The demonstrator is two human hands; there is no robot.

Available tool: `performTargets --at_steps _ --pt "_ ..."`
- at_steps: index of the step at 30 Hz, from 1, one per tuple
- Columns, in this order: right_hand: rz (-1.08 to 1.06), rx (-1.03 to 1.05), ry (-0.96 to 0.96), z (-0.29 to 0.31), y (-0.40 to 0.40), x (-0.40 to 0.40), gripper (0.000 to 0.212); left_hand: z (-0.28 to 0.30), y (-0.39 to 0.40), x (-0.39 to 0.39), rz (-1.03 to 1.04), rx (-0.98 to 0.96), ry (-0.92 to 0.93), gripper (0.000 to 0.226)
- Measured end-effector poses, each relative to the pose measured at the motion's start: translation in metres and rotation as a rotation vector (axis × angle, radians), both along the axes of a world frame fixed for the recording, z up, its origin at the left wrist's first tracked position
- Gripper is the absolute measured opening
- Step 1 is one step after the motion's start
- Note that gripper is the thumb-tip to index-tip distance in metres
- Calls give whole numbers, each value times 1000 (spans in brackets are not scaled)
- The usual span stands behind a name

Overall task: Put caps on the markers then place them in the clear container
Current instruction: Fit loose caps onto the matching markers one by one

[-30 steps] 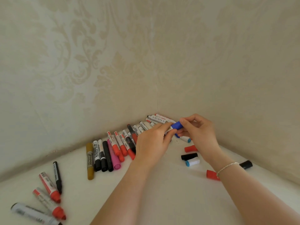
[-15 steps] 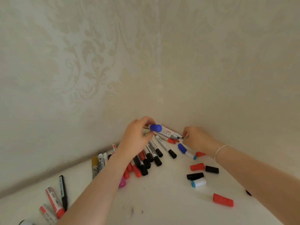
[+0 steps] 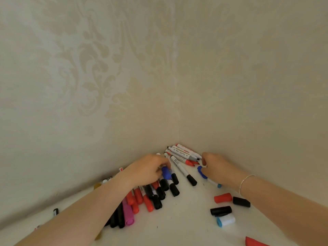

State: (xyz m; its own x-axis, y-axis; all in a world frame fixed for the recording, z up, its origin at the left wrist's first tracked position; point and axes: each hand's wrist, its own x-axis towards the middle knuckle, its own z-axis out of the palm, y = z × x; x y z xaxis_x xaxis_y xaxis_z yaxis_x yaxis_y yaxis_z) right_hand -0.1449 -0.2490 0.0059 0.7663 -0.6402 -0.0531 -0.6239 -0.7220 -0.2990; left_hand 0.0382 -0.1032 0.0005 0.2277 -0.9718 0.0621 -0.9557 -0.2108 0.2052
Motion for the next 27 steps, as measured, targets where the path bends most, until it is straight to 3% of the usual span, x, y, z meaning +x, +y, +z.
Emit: performTargets --at_steps 9,15,23,27 --pt "-34 71 -34 6 -22 -1 15 1 -24 10 22 -73 -116 38" --pt "22 94 39 35 -24 -14 32 9 -66 -6 -9 -72 -158 41" --pt "136 31 400 54 -14 -39 28 0 -87 -14 -44 -2 -309 35" --pt "190 -8 661 49 -3 -40 39 -1 -85 -15 -40 -44 -385 31"
